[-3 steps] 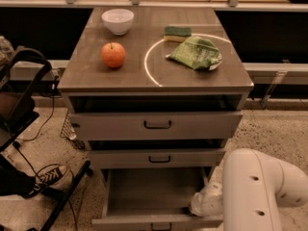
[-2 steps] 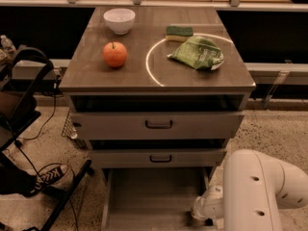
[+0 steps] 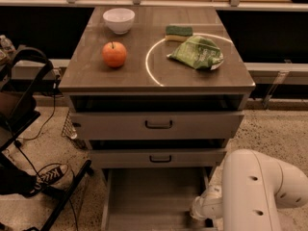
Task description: Open bottom drawer
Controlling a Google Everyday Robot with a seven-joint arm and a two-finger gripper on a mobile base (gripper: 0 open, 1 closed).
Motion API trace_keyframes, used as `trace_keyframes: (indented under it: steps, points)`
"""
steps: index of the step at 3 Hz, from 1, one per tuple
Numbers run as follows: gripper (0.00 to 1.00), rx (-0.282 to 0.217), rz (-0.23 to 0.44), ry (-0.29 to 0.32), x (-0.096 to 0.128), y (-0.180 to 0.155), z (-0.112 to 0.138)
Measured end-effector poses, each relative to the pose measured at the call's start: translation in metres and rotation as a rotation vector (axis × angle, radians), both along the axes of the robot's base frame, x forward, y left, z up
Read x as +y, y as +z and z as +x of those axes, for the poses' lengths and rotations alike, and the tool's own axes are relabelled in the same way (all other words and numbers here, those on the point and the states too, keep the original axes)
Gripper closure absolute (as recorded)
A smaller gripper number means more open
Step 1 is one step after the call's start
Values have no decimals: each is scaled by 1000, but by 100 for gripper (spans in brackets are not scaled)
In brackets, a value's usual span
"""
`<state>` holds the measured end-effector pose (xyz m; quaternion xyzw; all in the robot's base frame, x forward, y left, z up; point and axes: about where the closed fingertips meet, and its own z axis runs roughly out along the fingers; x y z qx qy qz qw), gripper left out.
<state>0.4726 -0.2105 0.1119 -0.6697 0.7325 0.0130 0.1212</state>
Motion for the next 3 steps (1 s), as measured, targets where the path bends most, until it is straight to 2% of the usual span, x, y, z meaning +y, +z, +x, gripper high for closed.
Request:
trace_keyframes:
  steps: [1,2,3]
  points:
    - [38,2,1,1,1,-1,-1]
    - [7,4,2,1,2,-2,-2]
    - [0,6,2,2,2,-3,-3]
